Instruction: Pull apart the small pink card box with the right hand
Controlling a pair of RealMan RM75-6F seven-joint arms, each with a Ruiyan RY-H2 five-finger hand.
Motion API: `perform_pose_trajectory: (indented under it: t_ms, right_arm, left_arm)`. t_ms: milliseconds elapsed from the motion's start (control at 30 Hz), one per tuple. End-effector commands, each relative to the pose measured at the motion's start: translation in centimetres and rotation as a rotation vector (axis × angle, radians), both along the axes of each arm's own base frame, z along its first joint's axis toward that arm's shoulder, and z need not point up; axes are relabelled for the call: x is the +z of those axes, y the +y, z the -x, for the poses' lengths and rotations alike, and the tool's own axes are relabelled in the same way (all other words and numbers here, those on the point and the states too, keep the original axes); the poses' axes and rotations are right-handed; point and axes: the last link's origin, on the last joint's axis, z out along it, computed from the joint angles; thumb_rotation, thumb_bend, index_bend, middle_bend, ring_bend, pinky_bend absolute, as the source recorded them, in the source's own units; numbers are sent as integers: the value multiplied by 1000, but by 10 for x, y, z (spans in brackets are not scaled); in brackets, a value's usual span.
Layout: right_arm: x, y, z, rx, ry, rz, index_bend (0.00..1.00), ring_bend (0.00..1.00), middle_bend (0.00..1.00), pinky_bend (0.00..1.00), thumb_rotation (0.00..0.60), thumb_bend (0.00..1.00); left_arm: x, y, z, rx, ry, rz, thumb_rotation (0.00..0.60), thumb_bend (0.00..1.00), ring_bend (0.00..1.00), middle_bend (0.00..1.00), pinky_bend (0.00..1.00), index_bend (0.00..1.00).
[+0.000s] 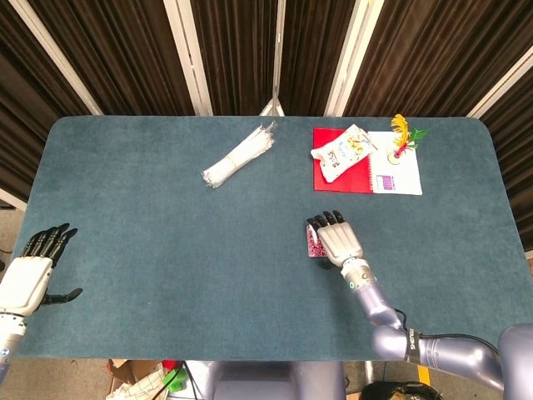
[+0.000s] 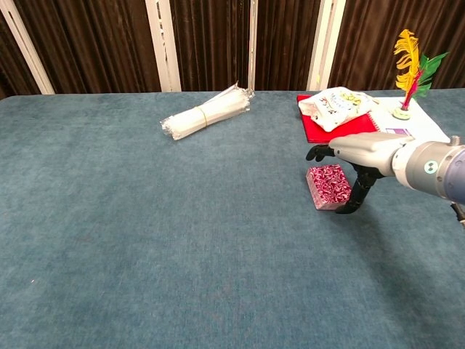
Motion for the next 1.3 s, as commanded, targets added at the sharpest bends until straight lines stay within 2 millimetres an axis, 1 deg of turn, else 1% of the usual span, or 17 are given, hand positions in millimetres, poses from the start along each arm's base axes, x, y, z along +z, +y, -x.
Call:
perform_pose_trajectory:
  t_ms: [33, 267, 533, 633, 700, 800, 867, 933, 1100, 1300]
  right_arm:
    - [-1, -2, 0, -5, -1, 1, 151, 60, 164, 0, 600, 235]
    - [-5, -5, 2, -21, 5, -2, 176, 77, 185, 0, 600, 235]
    - [-8, -8, 3, -33, 4, -1, 226, 103, 244, 0, 600, 235]
    - [-9, -10, 3, -35, 2, 1, 290, 125, 292, 0, 600, 235]
    - [-10, -10, 3, -36, -3, 6, 365, 153, 352, 0, 600, 235]
    - [-9, -11, 2, -37, -14, 15, 447, 189, 417, 0, 600, 240]
    - [-8, -11, 2, -32, -19, 21, 479, 205, 442, 0, 600, 244]
    - [-7, -10, 2, -26, -24, 26, 503, 219, 459, 0, 600, 247]
    - [2, -7, 0, -5, -44, 48, 522, 233, 474, 0, 600, 250]
    - [25, 0, 5, 10, -54, 83, 522, 233, 474, 0, 600, 250]
  left_arm:
    - [0, 0, 0, 2, -2, 1, 600, 0, 0, 0, 0, 0]
    - [0, 1, 0, 7, -6, 4, 600, 0, 0, 0, 0, 0]
    - [0, 1, 0, 10, -10, 6, 600, 0, 0, 0, 0, 0]
    - [0, 1, 0, 10, -12, 5, 600, 0, 0, 0, 0, 0]
    - [0, 0, 0, 12, -14, 6, 600, 0, 0, 0, 0, 0]
    - [0, 0, 0, 12, -15, 6, 600, 0, 0, 0, 0, 0]
    - [0, 0, 0, 11, -16, 6, 600, 0, 0, 0, 0, 0]
    - [0, 0, -1, 10, -15, 6, 600, 0, 0, 0, 0, 0]
    - [0, 0, -1, 9, -14, 4, 600, 0, 0, 0, 0, 0]
    - [0, 0, -1, 10, -17, 2, 600, 0, 0, 0, 0, 0]
